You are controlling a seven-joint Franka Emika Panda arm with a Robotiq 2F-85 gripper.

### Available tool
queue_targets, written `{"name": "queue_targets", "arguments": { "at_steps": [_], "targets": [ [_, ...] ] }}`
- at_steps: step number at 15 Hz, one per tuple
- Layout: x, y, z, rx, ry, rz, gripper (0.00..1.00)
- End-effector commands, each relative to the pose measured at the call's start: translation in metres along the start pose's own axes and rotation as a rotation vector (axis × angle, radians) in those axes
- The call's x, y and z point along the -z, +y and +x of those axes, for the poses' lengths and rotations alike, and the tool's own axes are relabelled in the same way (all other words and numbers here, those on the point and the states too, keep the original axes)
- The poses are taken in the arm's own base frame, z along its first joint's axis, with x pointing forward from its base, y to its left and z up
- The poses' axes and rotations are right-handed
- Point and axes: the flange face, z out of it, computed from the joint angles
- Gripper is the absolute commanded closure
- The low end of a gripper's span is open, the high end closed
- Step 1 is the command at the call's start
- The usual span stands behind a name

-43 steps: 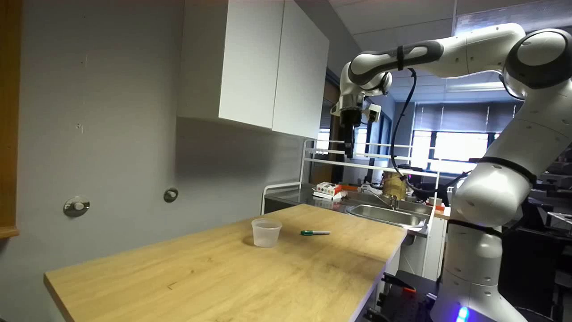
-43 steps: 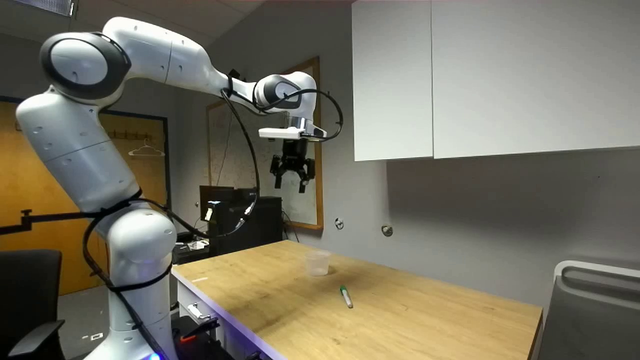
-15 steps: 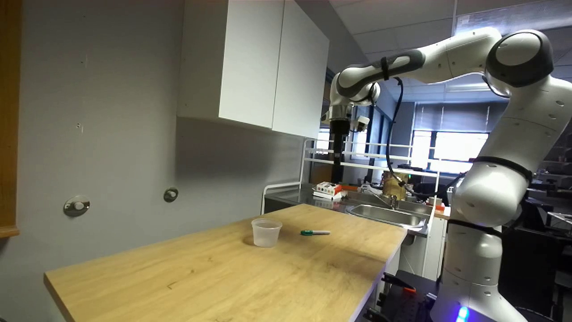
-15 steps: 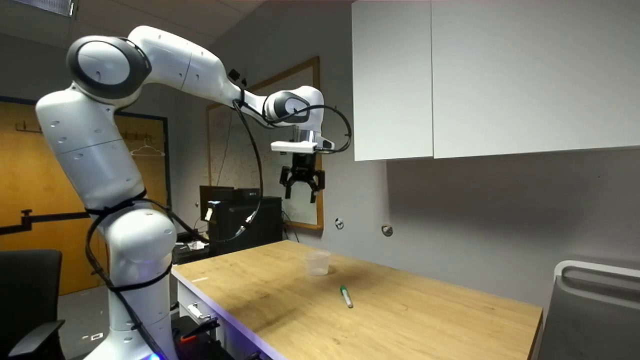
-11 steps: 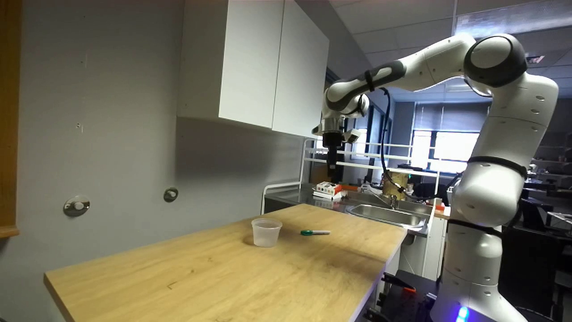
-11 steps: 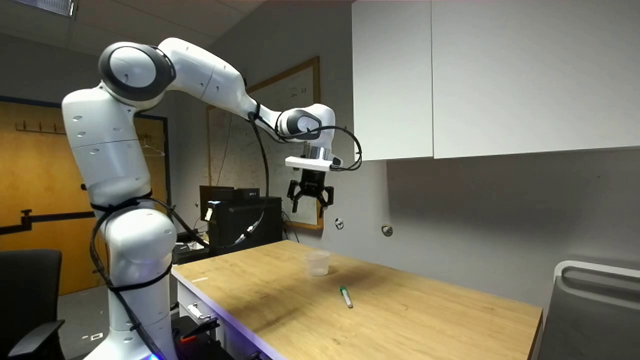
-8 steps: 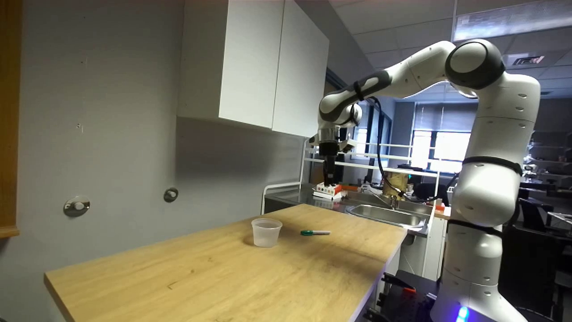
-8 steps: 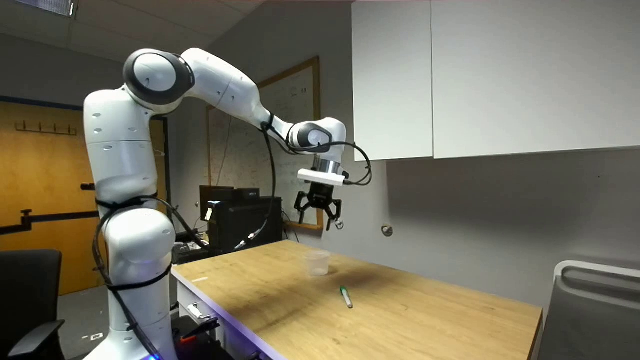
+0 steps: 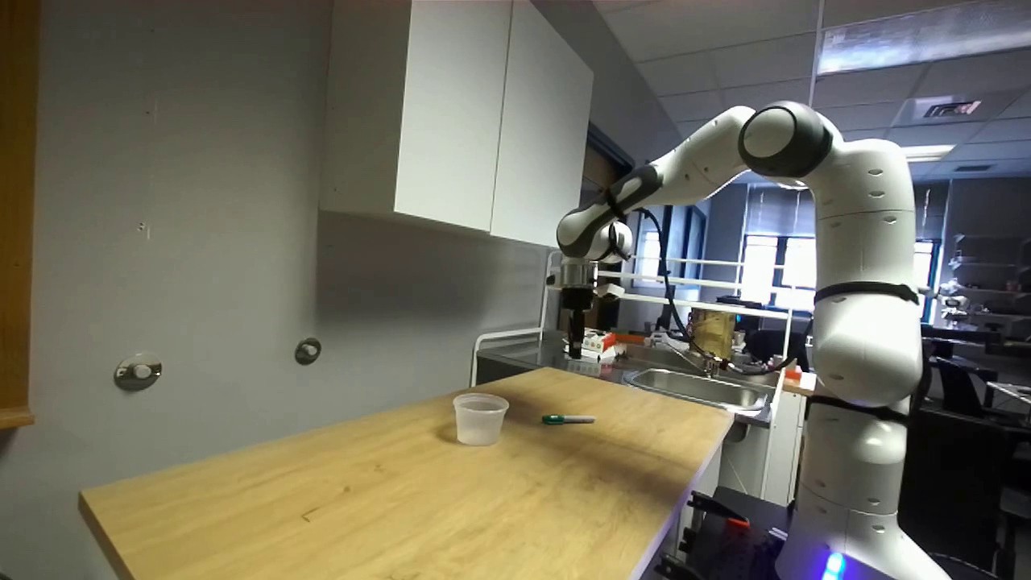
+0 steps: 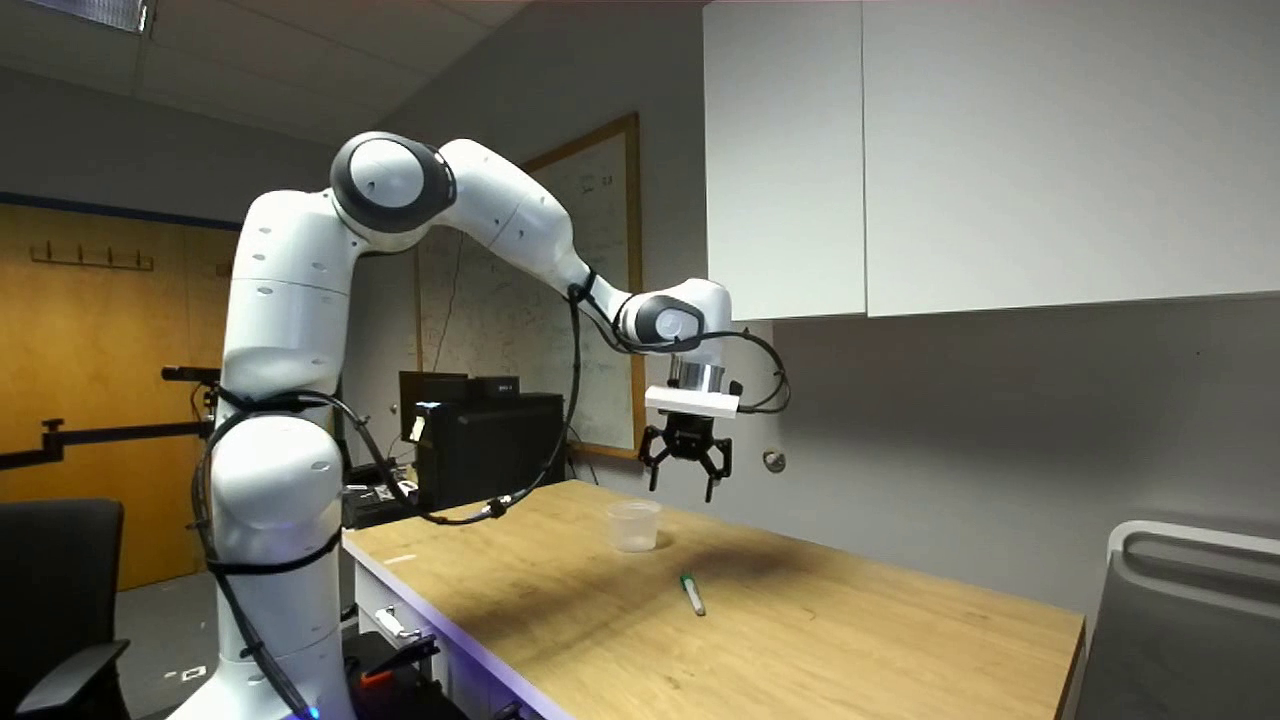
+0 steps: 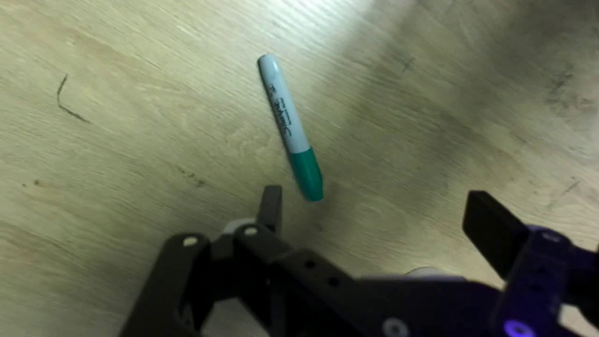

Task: Get the pen from the table and put it in the plastic cup

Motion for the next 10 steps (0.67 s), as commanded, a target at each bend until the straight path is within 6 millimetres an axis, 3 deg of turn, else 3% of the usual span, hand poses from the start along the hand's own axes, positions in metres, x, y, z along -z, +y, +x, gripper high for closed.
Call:
{"name": "queue_targets", "arguments": {
  "at_steps": [1,10],
  "targets": [
    [-0.009,0.013,0.019,-0.033,0.037,-0.011,0.00],
    [-0.068,0.028,0.033,0.005,-0.016,-0.018,0.00]
  ]
}}
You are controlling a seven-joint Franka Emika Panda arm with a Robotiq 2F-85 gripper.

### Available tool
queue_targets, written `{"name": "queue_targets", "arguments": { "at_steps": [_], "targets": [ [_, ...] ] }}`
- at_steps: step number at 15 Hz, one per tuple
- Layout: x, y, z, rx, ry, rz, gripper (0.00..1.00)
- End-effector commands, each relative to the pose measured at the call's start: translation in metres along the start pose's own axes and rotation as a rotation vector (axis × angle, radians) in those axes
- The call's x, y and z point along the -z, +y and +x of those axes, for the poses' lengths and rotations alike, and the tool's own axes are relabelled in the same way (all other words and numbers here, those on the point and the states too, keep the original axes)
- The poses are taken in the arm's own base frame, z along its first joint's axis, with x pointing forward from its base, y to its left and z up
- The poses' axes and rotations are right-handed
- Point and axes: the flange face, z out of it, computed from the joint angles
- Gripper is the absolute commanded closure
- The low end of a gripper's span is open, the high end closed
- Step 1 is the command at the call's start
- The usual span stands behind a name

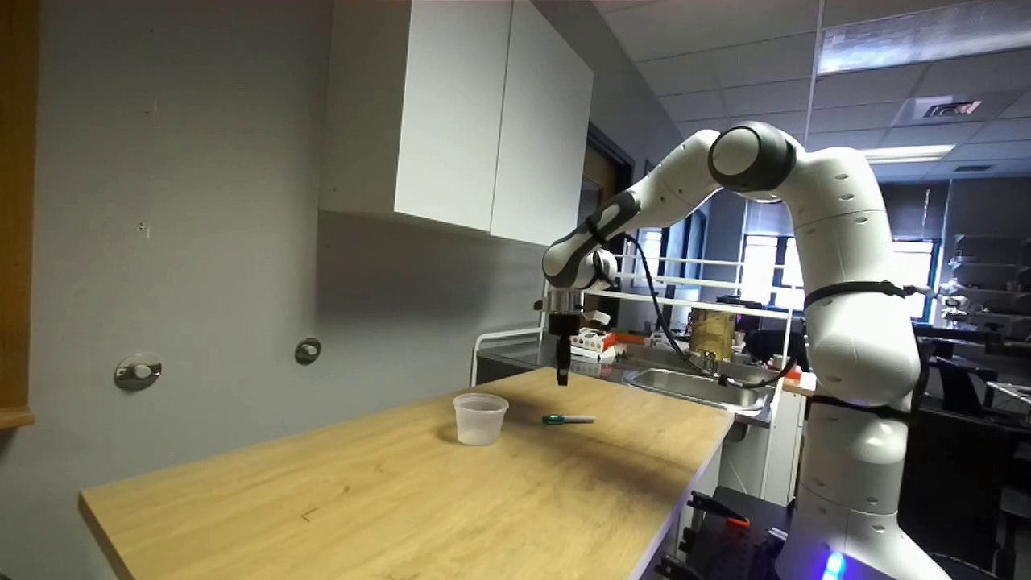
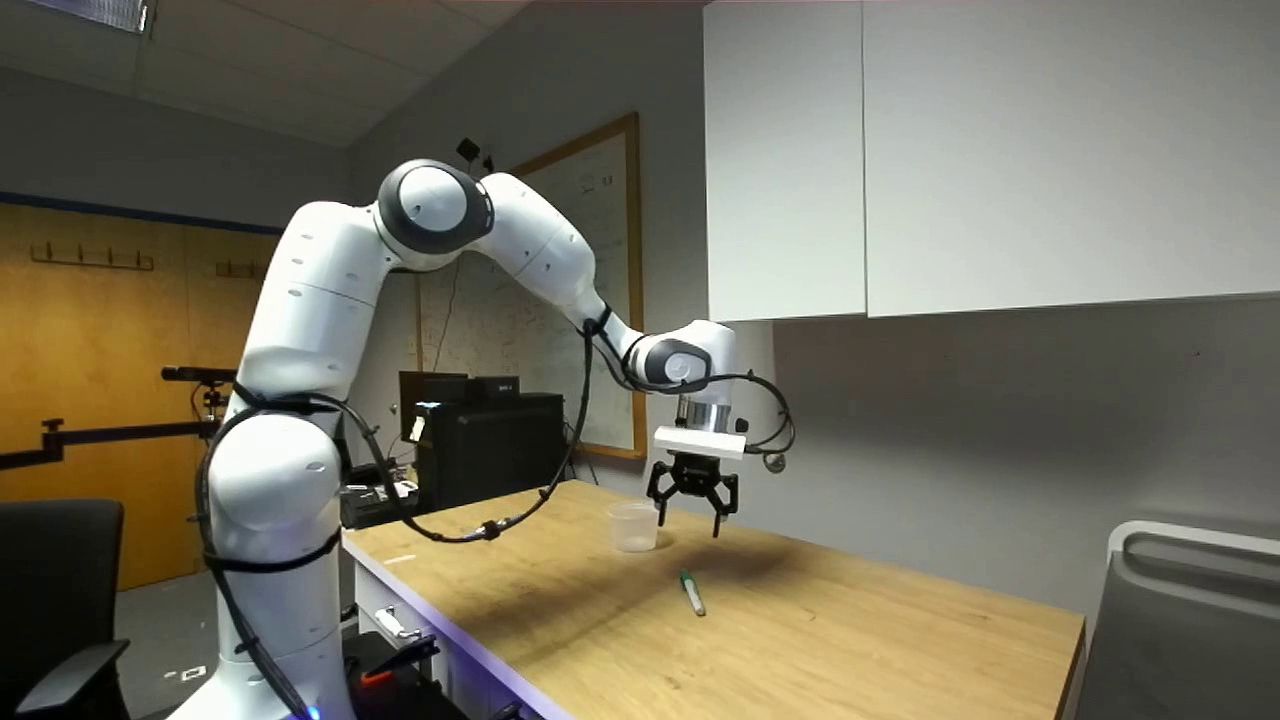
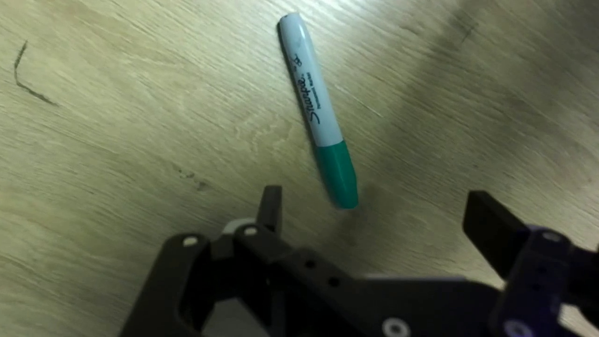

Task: Get the pen from the table and put it in the plastic cup

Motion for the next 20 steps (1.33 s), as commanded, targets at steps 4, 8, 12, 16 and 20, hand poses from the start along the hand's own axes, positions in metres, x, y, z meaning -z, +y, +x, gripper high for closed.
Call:
{"name": "queue_targets", "arguments": {
  "at_steps": [4,8,12,16,20],
  "targets": [
    [-0.020,0.026,0.001,0.004,-0.008,0.000,0.00],
    [-0.032,0.038,-0.007,-0.005,-0.014,0.014,0.00],
    [-0.048,0.034,-0.008,0.011,-0.032,0.044,0.00],
    [-0.062,0.022,-0.004,0.050,-0.062,0.060,0.00],
    [-0.078,0.020,-0.004,0.072,-0.094,0.070,0.00]
  ]
}}
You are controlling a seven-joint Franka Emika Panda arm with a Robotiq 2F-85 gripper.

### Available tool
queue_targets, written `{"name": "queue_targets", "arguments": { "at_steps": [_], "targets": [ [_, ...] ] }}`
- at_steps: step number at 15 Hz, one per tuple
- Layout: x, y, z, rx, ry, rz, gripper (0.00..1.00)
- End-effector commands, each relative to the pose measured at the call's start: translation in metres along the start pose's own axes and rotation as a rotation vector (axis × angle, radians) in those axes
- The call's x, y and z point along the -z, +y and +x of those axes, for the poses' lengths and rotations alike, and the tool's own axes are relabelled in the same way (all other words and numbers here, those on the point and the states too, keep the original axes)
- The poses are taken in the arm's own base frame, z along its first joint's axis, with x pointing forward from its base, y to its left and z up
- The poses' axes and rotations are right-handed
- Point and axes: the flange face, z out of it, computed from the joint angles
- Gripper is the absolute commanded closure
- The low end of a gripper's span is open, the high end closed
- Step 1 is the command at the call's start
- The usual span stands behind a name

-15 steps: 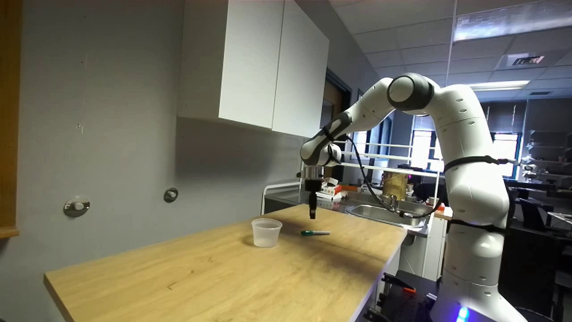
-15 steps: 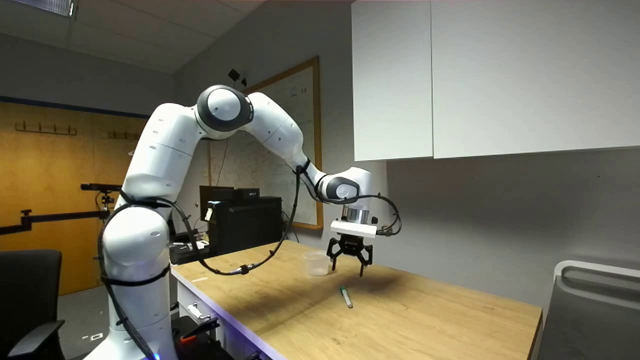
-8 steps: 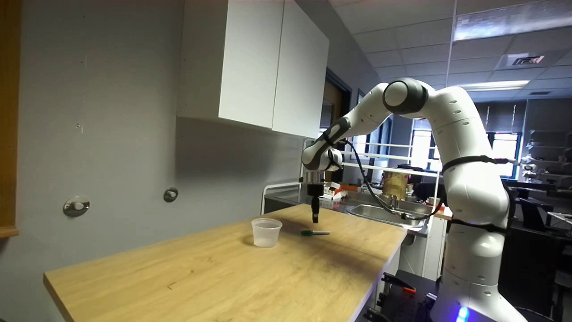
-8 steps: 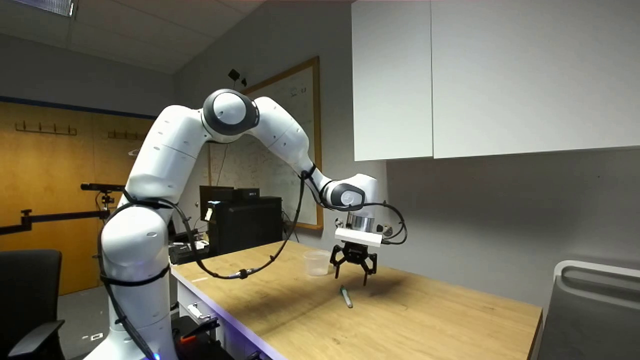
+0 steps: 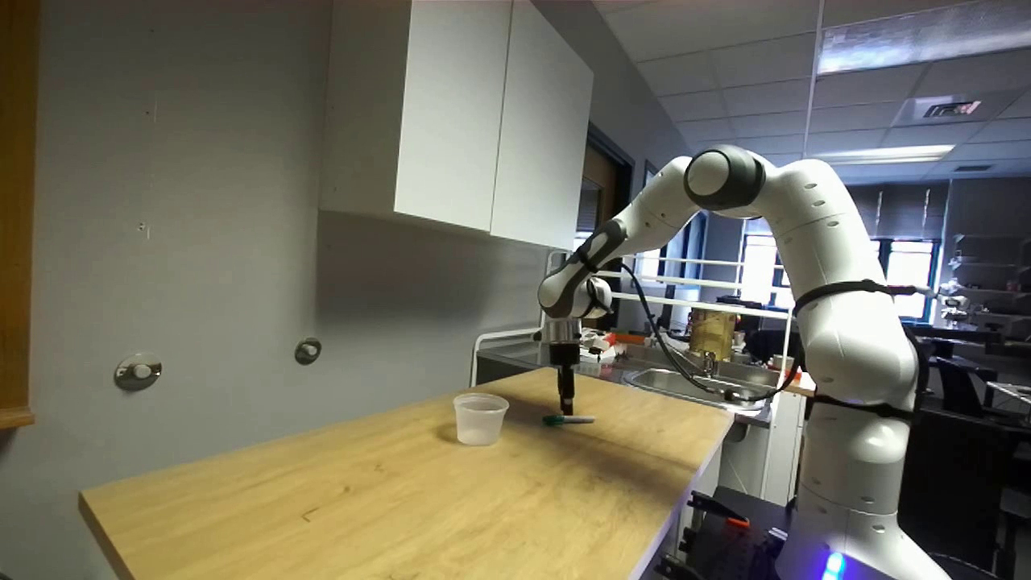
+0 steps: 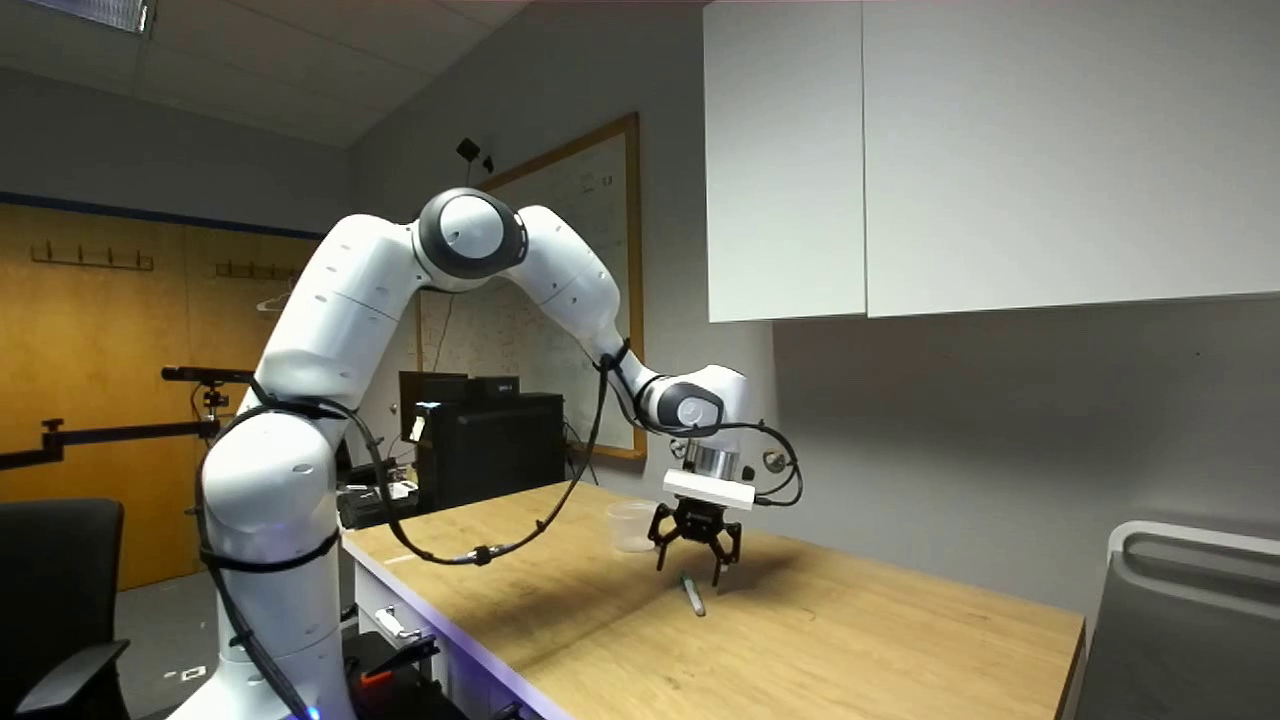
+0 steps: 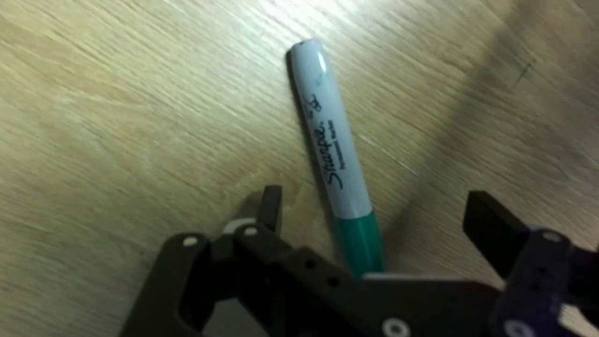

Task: Get the pen from the table and put it in the plastic cup

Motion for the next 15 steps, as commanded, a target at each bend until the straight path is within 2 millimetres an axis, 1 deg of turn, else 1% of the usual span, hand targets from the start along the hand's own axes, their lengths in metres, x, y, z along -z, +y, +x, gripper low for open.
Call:
{"name": "queue_targets", "arguments": {
  "at_steps": [1,2,3,4,9,10,11,12,13,15],
  "targets": [
    [-0.011,0.003,-0.002,0.040,-0.029,0.005,0.00],
    [-0.015,0.004,-0.003,0.042,-0.035,0.007,0.00],
    [-0.017,0.005,-0.003,0.044,-0.041,0.005,0.25],
    [-0.019,0.006,-0.003,0.048,-0.044,0.003,0.26],
    [-0.008,0.003,-0.009,0.047,-0.043,-0.011,0.64],
    [-0.005,0.001,-0.012,0.043,-0.044,-0.015,0.71],
    [-0.001,0.000,-0.013,0.040,-0.045,-0.022,0.80],
    [0.005,-0.003,-0.016,0.039,-0.044,-0.024,0.86],
    [0.011,-0.006,-0.019,0.035,-0.042,-0.030,0.95],
    [0.027,-0.014,-0.023,0.022,-0.021,-0.034,0.97]
  ]
}}
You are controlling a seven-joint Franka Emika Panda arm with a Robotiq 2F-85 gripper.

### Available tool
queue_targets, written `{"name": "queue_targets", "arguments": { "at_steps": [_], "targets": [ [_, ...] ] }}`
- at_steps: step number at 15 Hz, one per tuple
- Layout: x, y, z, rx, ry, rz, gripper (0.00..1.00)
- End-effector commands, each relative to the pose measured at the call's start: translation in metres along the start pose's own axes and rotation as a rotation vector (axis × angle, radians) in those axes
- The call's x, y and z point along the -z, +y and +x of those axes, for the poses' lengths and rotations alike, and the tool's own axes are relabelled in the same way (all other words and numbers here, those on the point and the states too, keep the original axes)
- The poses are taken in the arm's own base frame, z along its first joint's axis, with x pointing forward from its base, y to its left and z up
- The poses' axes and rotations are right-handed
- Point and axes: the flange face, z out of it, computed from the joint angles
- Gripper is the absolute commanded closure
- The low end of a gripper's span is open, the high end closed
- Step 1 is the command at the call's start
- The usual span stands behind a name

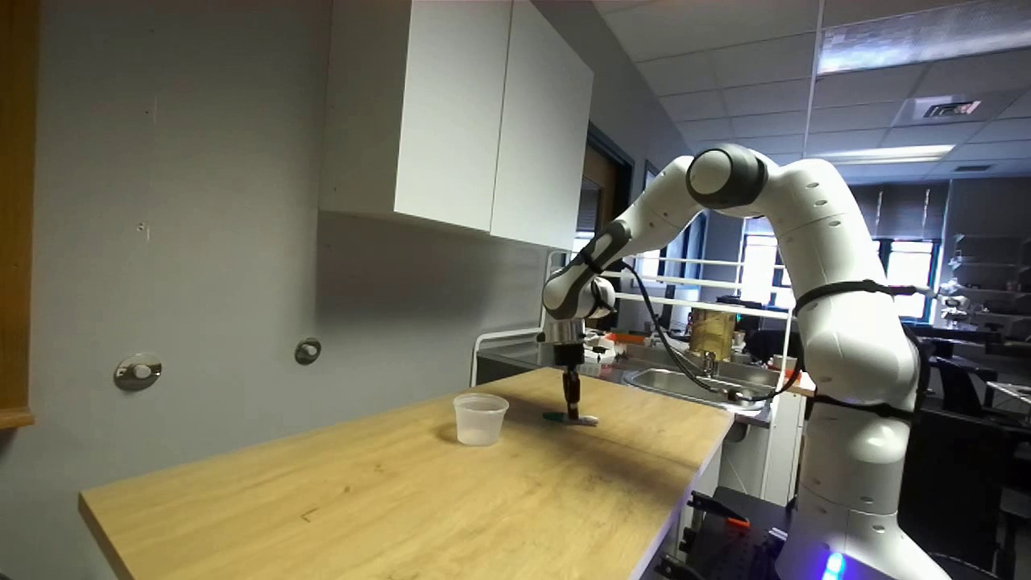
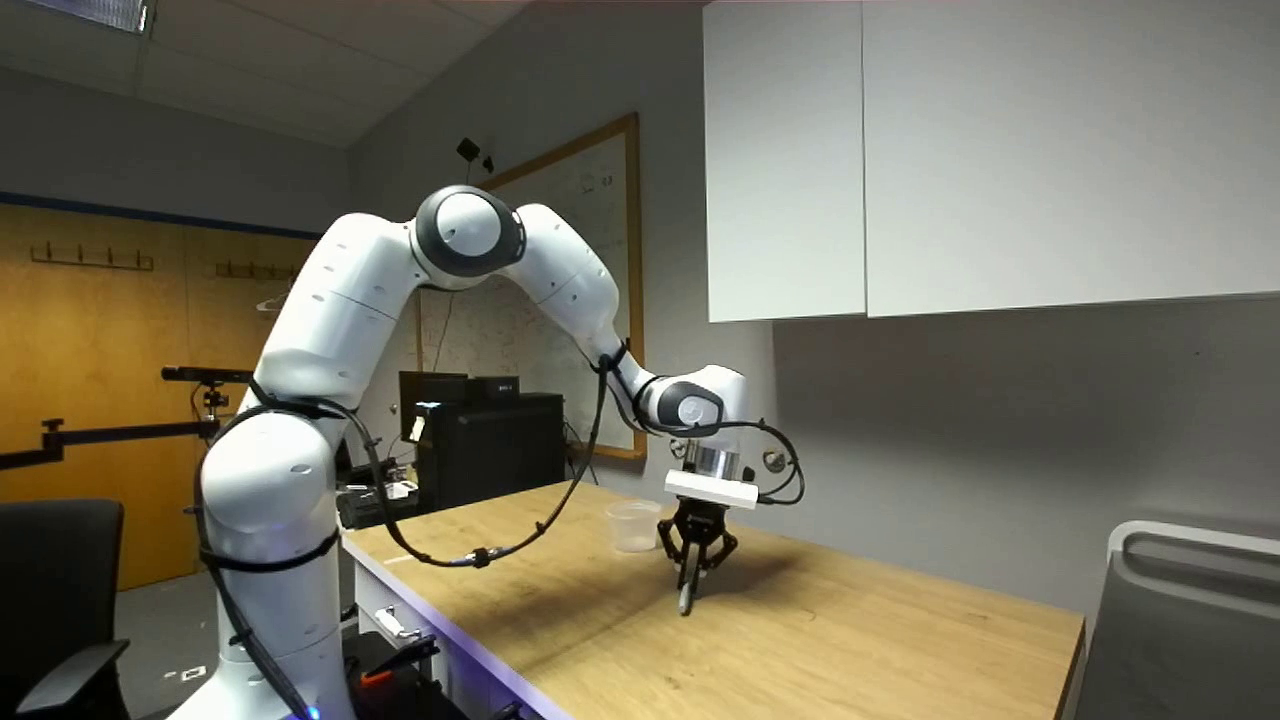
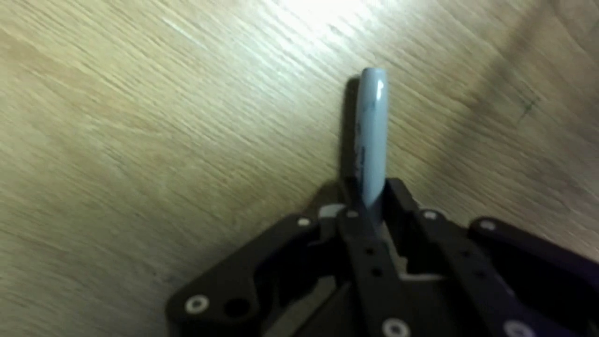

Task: Get the pen from the table and put it in the plastic cup

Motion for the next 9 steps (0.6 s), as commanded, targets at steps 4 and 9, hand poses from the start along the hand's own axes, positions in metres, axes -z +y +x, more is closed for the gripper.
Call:
{"name": "queue_targets", "arguments": {
  "at_steps": [4,9],
  "targets": [
    [0.073,-0.035,-0.019,-0.035,0.088,-0.029,0.93],
    [0.148,-0.069,0.000,-0.145,0.269,-0.136,0.93]
  ]
}}
